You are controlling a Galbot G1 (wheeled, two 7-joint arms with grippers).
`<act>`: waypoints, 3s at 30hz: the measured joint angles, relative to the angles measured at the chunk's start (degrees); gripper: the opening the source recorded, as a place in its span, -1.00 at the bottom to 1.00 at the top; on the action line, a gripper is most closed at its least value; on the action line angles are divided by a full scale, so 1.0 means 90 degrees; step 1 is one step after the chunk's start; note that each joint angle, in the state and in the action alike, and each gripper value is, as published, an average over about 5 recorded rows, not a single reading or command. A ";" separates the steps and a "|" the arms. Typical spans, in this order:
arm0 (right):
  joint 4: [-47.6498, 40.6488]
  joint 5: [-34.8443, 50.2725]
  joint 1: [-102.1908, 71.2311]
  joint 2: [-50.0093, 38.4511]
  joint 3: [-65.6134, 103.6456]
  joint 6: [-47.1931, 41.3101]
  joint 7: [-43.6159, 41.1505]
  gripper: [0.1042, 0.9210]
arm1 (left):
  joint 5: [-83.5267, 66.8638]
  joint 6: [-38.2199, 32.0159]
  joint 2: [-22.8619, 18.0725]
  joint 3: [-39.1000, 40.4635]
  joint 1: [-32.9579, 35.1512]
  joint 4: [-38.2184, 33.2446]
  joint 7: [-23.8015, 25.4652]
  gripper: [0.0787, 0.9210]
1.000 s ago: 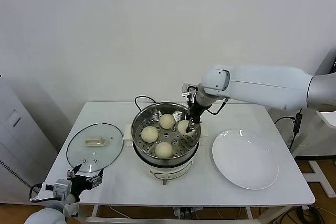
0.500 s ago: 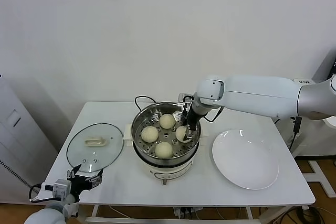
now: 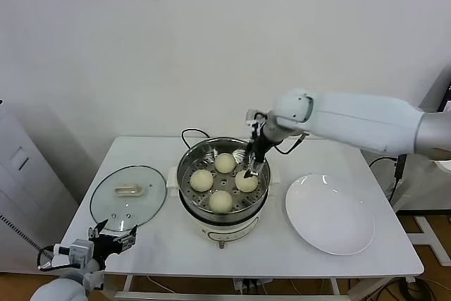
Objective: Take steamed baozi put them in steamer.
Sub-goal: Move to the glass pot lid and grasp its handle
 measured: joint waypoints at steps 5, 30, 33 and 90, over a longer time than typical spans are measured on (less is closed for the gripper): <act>0.0079 0.0285 -0.0471 -0.0627 0.0894 0.0314 0.0445 0.76 | -0.0049 -0.0002 0.0009 -0.0022 -0.0062 0.0046 -0.0009 0.77; 0.1004 -0.0855 -0.7863 -0.1400 0.9308 0.2728 0.3412 0.76 | 0.0067 -0.0205 -0.0042 -0.0118 -0.0226 0.0130 0.0048 0.77; 0.1135 -0.1216 -0.8756 -0.1103 1.0250 0.2835 0.3486 0.76 | 0.0344 -0.0292 -0.0042 -0.0113 -0.0226 0.0183 0.0086 0.77; 0.0945 -0.3937 -1.2643 0.1801 1.4306 0.3906 0.2629 0.76 | 1.0780 -0.4035 -0.1079 -0.0090 -0.2286 0.4188 -0.0506 0.77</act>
